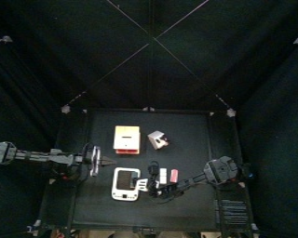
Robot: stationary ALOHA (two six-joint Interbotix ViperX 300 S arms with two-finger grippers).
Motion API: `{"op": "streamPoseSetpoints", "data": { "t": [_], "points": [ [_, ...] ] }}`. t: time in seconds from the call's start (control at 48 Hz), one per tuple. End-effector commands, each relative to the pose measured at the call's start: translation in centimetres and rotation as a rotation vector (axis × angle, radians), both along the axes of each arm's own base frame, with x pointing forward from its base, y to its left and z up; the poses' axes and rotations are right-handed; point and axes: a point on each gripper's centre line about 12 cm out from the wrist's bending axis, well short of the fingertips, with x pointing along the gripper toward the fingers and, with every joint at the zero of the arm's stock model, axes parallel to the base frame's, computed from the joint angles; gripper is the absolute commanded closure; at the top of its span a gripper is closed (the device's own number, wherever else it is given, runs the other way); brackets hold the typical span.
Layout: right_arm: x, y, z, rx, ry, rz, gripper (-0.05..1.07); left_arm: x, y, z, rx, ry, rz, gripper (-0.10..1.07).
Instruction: Grab cleaver handle
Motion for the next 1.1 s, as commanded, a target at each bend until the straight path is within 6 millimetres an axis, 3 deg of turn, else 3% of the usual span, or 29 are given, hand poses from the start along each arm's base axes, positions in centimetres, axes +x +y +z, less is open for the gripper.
{"op": "streamPoseSetpoints", "data": {
  "t": [0.0,0.375,0.604,1.083],
  "points": [
    [-0.5,-0.3,3.4,0.000,-0.065,0.013,0.09,0.2,0.0,0.6,0.000,-0.021,0.002,0.99],
    [-4.6,-1.4,4.2,-0.054,-0.046,0.060,0.09,0.2,0.0,0.7,0.002,-0.023,0.002,0.99],
    [-7.7,-0.9,4.4,-0.050,-0.024,0.085,0.09,0.2,0.1,0.7,0.000,-0.026,0.004,0.99],
    [-12.9,-2.5,10.4,-0.063,-0.092,0.131,0.10,0.1,0.3,0.4,0.000,-0.017,0.013,0.99]
  ]
}}
